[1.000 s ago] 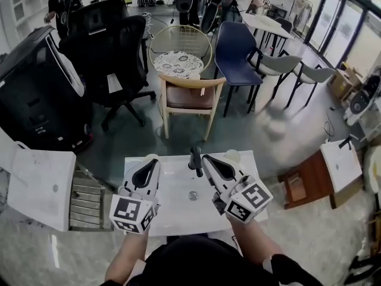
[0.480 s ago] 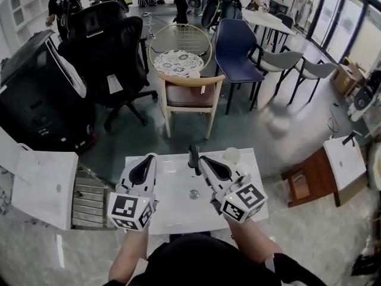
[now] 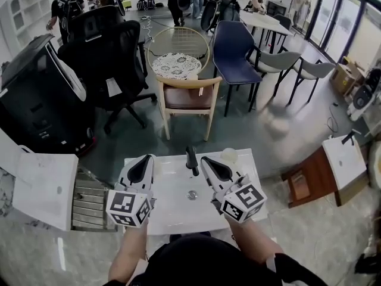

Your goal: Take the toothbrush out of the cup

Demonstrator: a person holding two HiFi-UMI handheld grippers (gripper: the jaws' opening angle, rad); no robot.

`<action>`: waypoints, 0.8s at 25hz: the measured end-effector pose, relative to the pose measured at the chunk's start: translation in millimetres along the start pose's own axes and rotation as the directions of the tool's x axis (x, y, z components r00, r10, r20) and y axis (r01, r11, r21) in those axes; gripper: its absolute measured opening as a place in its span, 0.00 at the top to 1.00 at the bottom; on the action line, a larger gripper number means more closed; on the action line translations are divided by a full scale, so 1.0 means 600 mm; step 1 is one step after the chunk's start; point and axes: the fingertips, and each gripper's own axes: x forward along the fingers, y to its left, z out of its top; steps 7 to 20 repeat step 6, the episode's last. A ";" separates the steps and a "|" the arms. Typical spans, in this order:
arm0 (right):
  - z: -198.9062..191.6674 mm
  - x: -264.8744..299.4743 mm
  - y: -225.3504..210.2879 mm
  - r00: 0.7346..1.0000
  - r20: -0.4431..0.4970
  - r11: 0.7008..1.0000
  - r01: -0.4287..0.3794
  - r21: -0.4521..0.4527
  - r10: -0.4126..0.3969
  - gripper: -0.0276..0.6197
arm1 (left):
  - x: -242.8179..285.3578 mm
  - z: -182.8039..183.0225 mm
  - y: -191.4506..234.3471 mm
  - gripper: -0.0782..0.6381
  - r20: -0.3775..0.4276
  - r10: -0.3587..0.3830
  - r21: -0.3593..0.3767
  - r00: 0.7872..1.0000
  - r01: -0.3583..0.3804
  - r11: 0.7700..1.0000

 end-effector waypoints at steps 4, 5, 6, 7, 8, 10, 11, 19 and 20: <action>0.022 -0.001 -0.014 1.000 0.027 1.000 -0.011 -0.009 0.011 0.91 | 0.006 0.013 0.002 0.87 0.007 -0.005 0.022 1.000 0.004 1.000; 0.032 -0.001 -0.017 0.999 0.036 1.000 -0.009 -0.019 0.010 0.91 | 0.006 0.020 0.004 0.87 0.013 -0.001 0.030 1.000 0.001 1.000; 0.041 -0.001 -0.019 0.999 0.046 1.000 -0.006 -0.029 0.008 0.92 | 0.006 0.026 0.006 0.87 0.019 0.003 0.038 1.000 -0.004 0.999; 0.041 -0.001 -0.019 0.999 0.046 1.000 -0.006 -0.029 0.008 0.92 | 0.006 0.026 0.006 0.87 0.019 0.003 0.038 1.000 -0.004 0.999; 0.041 -0.001 -0.019 0.999 0.046 1.000 -0.006 -0.029 0.008 0.92 | 0.006 0.026 0.006 0.87 0.019 0.003 0.038 1.000 -0.004 0.999; 0.041 -0.001 -0.019 0.999 0.046 1.000 -0.006 -0.029 0.008 0.92 | 0.006 0.026 0.006 0.87 0.019 0.003 0.038 1.000 -0.004 0.999; 0.041 -0.001 -0.019 0.999 0.046 1.000 -0.006 -0.029 0.008 0.92 | 0.006 0.026 0.006 0.87 0.019 0.003 0.038 1.000 -0.004 0.999; 0.041 -0.001 -0.019 0.999 0.046 1.000 -0.006 -0.029 0.008 0.92 | 0.006 0.026 0.006 0.87 0.019 0.003 0.038 1.000 -0.004 0.999; 0.041 -0.001 -0.019 0.999 0.046 1.000 -0.006 -0.029 0.008 0.92 | 0.006 0.026 0.006 0.87 0.019 0.003 0.038 1.000 -0.004 0.999</action>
